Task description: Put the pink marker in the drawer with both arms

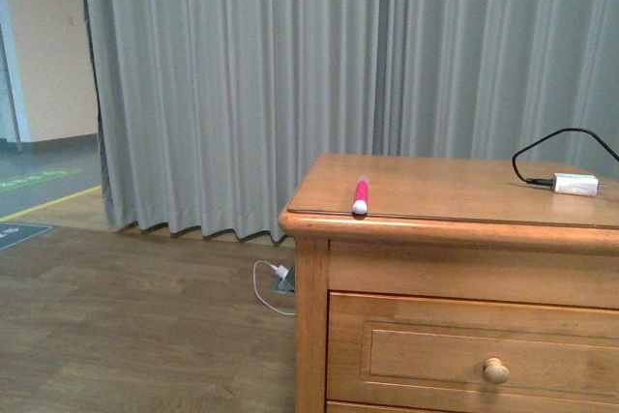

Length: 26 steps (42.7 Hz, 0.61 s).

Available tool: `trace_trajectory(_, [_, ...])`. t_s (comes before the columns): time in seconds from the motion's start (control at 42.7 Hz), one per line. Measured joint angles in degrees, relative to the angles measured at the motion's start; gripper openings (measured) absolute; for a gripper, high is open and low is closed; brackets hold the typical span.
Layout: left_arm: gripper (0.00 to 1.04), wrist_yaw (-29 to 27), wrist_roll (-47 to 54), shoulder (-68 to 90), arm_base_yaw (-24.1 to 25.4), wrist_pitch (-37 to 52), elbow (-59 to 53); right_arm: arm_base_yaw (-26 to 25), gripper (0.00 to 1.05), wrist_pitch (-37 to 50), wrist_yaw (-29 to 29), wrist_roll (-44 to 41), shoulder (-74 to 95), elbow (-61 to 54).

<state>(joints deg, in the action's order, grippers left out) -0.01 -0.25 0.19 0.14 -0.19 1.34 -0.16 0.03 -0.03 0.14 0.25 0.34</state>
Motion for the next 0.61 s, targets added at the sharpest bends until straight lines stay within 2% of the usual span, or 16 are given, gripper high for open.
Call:
trace_trajectory(0.211, [0.99, 0.0, 0.0, 0.0, 0.0, 0.0, 0.0, 0.0, 0.96, -0.1, 0.3, 0.0, 0.1, 0.0])
trace_trajectory(0.281, [0.99, 0.0, 0.0, 0.0, 0.0, 0.0, 0.0, 2.4, 0.96, -7.6, 7.7, 1.4, 3.8, 2.9])
trace_trajectory(0.304, [0.99, 0.0, 0.0, 0.0, 0.0, 0.0, 0.0, 3.9, 0.96, -11.6, 12.0, 2.4, 7.6, 4.9])
trace_trajectory(0.351, [0.99, 0.0, 0.0, 0.0, 0.0, 0.0, 0.0, 5.2, 0.96, -12.5, 15.0, 3.5, 12.6, 5.9])
trace_trajectory(0.445, [0.99, 0.0, 0.0, 0.0, 0.0, 0.0, 0.0, 8.6, 0.96, -4.8, 17.4, 5.6, 25.3, 8.3])
trace_trajectory(0.609, [0.99, 0.0, 0.0, 0.0, 0.0, 0.0, 0.0, 12.6, 0.96, 9.7, 17.5, 7.1, 47.6, 15.5])
